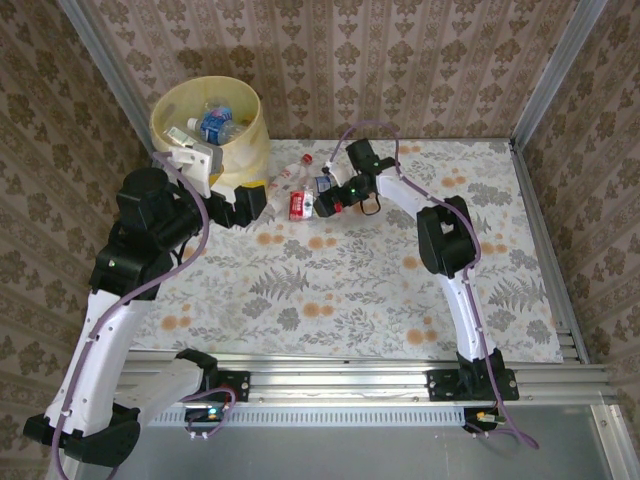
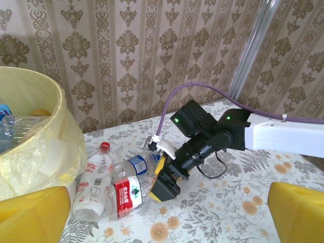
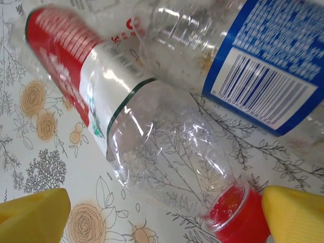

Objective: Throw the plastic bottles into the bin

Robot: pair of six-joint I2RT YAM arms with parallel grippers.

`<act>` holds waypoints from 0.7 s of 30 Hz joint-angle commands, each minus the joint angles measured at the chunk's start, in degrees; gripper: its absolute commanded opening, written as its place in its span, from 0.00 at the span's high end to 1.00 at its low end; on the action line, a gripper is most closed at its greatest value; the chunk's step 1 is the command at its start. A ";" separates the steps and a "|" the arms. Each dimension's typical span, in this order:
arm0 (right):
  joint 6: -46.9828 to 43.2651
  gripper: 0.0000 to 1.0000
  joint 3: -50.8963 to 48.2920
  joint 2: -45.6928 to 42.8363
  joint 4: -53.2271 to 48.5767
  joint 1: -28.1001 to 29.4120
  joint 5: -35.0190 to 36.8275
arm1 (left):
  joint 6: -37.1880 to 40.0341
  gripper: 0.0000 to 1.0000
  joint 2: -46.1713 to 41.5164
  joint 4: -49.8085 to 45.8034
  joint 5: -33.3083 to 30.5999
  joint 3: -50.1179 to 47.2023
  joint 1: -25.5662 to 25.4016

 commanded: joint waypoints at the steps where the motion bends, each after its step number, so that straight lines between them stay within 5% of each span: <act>1: -1.38 0.02 1.47 1.31 -2.67 0.50 -1.94 | -0.76 0.00 -0.48 0.42 0.09 -0.10 -0.23; 21: 1.01 0.16 -10.05 -3.94 1.95 4.85 4.05 | -0.96 0.00 -2.03 2.17 -0.09 -3.48 -0.10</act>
